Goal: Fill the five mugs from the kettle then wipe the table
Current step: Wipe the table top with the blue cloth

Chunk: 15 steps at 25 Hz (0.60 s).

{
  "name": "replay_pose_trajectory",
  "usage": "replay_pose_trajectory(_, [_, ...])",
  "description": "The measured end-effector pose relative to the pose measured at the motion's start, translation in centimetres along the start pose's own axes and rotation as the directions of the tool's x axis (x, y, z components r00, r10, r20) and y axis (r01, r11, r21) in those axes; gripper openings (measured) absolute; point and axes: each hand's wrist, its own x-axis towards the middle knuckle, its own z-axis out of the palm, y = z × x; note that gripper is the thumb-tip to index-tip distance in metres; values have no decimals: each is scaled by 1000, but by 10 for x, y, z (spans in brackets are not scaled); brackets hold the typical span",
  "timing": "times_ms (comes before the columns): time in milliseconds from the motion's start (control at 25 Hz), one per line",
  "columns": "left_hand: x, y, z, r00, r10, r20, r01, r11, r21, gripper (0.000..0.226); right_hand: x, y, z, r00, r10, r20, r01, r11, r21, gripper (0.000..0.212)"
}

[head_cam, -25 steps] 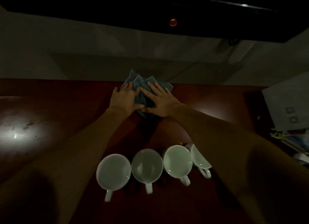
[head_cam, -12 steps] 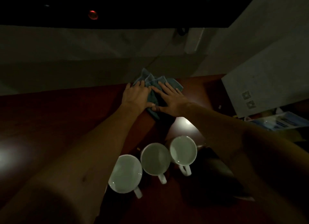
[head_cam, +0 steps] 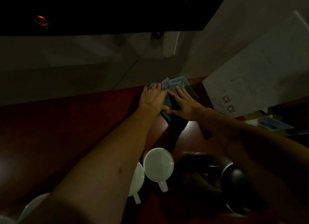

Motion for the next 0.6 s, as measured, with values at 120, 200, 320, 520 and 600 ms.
replay_pose_trajectory(120, [5, 11, -2, 999, -13, 34, 14, 999, -35, 76, -2, 3, -4, 1000, 30, -5, -30, 999, 30, 98])
replay_pose_trajectory(200, [-1, 12, -5, 995, -58, 78, 63, 996, -63, 77, -2, -3, -4, 999, 45, 15, -46, 999, 20, 99])
replay_pose_trajectory(320, [-14, 7, -5, 991, -62, 115, 70, 995, -65, 78, -7, -13, 4, 998, 61, 16, -61, 998, -11, 101])
replay_pose_trajectory(520, [-50, -16, -6, 987, -90, 135, 99, 993, -60, 77, -15, -44, 25, 999, 30, -10, -31, 999, -34, 101])
replay_pose_trajectory(600, [-67, -34, -5, 984, -118, 136, 128, 989, -69, 78, -16, -68, 32, 1000, 2, -11, -3, 999, -39, 101])
